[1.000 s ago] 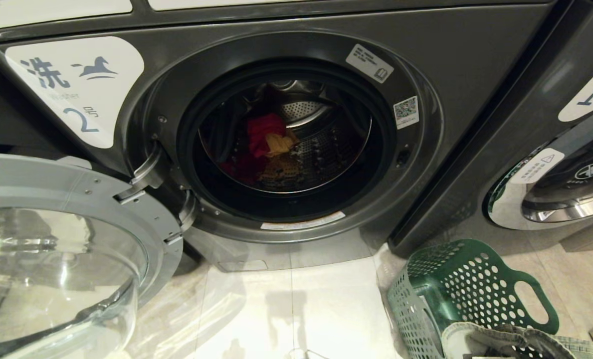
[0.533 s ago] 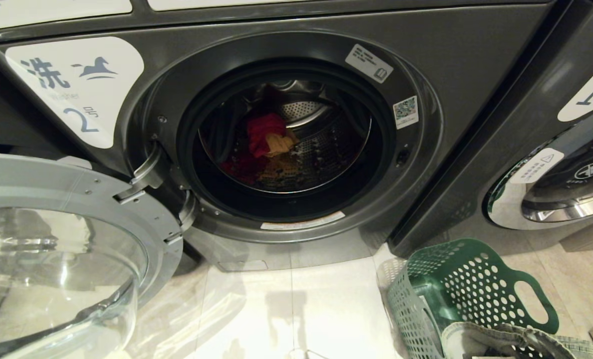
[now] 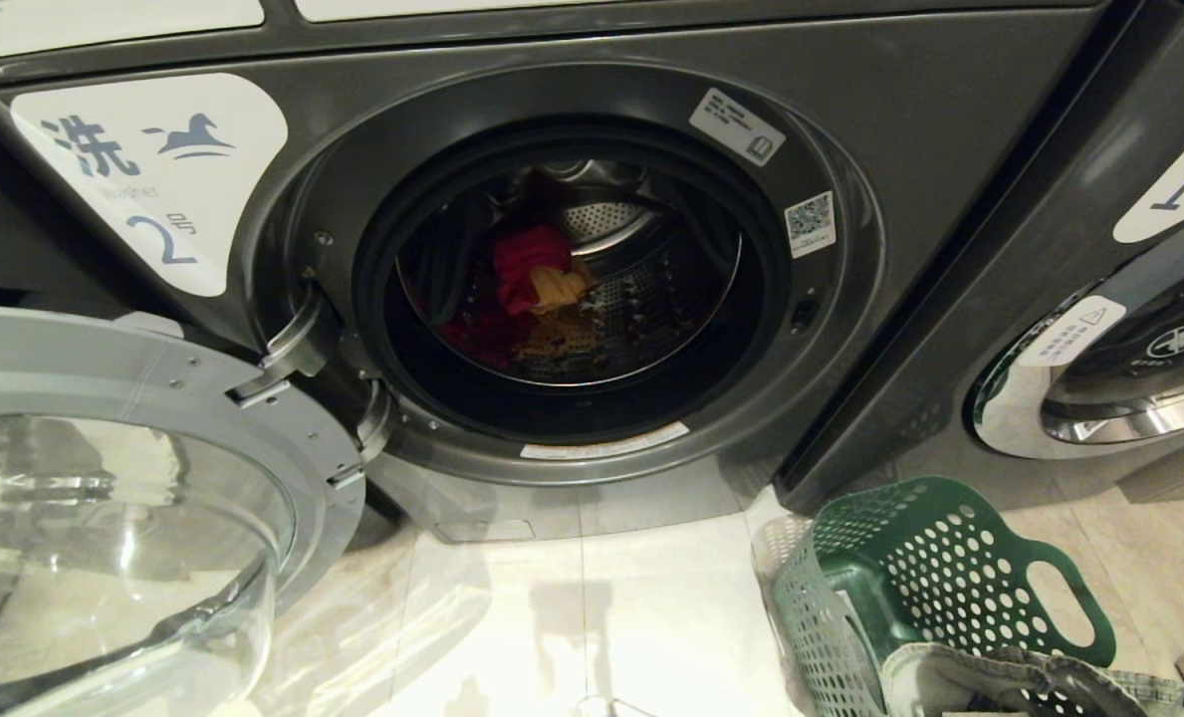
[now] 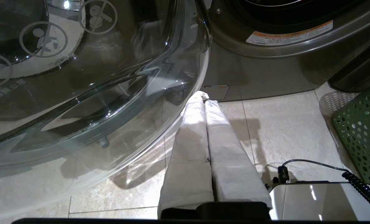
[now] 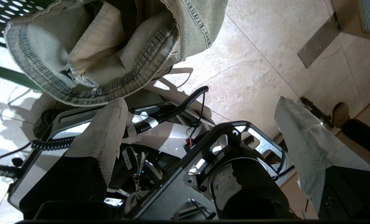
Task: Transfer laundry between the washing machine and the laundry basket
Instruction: Pick a cloth and place it into the basket
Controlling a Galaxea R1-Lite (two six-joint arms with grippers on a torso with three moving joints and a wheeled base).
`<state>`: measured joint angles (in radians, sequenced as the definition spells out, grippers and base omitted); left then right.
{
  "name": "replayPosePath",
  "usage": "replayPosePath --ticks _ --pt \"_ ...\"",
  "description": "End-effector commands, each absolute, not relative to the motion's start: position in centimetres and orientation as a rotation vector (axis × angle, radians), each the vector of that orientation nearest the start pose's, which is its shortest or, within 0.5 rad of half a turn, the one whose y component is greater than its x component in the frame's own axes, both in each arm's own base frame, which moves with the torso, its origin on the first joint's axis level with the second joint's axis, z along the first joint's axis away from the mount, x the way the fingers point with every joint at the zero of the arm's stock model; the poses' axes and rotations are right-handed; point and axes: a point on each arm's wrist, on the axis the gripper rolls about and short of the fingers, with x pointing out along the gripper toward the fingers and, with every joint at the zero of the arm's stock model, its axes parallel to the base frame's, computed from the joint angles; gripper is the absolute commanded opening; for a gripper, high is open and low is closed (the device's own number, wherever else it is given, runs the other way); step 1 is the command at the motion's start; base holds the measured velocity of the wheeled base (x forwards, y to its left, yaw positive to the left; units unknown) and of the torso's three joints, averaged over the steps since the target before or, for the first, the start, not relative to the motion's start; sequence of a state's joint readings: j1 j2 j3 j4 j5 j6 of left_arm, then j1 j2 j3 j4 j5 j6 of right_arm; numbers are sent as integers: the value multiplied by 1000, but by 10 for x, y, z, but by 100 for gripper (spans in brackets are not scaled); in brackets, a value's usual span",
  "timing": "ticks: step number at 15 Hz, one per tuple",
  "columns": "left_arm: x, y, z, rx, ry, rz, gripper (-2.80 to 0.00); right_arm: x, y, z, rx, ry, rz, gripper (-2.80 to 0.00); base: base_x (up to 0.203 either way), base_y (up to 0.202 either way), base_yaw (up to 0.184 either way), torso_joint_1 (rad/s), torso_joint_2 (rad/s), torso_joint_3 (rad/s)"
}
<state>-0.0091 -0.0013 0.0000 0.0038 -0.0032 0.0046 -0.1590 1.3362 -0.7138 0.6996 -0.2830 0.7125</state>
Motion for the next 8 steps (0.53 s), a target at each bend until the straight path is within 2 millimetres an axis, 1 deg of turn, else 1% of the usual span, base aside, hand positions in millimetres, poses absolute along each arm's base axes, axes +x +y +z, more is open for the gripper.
replayPosePath --ticks 1,2,4,8 --pt "-23 0 75 5 3 -12 -280 156 -35 138 512 1194 -856 0 0 0 0 0 0 0" --pt "-23 0 75 5 5 -12 -280 163 -37 133 526 1190 -854 0 0 0 0 0 0 0" --pt "-23 0 75 5 5 -12 -280 169 -51 122 559 1239 -868 0 0 0 0 0 0 0" --pt "-23 0 75 5 5 -12 -280 174 -81 104 577 1343 -907 0 0 0 0 0 0 0"
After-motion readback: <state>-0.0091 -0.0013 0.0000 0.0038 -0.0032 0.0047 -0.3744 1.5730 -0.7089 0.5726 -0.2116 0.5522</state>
